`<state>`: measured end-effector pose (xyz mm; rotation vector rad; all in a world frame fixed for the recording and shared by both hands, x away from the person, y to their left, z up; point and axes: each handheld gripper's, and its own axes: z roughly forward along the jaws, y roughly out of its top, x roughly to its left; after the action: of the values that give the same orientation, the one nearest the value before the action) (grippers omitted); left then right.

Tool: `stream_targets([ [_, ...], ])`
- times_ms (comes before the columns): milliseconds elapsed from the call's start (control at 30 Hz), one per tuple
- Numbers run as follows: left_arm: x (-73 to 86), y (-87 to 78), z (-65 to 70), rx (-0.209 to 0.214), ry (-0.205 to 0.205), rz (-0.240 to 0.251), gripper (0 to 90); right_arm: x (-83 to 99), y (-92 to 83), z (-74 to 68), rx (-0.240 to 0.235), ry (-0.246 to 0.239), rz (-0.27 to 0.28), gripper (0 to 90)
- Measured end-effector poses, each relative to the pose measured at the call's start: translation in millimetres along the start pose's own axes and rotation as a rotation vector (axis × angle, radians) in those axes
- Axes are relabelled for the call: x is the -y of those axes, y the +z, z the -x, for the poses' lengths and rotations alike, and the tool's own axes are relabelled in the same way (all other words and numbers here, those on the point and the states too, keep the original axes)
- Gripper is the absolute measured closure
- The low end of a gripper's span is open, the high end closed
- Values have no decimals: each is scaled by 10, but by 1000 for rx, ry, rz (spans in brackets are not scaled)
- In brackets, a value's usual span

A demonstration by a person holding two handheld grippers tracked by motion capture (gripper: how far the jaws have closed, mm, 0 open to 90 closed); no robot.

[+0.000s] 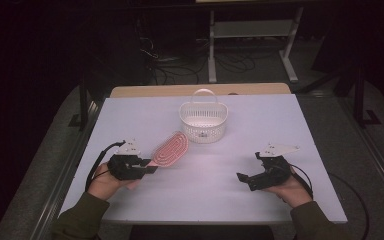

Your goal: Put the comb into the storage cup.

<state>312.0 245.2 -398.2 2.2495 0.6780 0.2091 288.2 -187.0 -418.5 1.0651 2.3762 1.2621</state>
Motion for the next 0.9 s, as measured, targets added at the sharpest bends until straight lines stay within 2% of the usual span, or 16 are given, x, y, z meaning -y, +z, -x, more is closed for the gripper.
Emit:
stream_targets([
  [633,-84,142,145,18,-40,91,704,-7,12,-14,-6,-1,13,0],
  [900,-102,205,183,9,-50,105,704,-18,19,-25,-13,0,17,0],
])
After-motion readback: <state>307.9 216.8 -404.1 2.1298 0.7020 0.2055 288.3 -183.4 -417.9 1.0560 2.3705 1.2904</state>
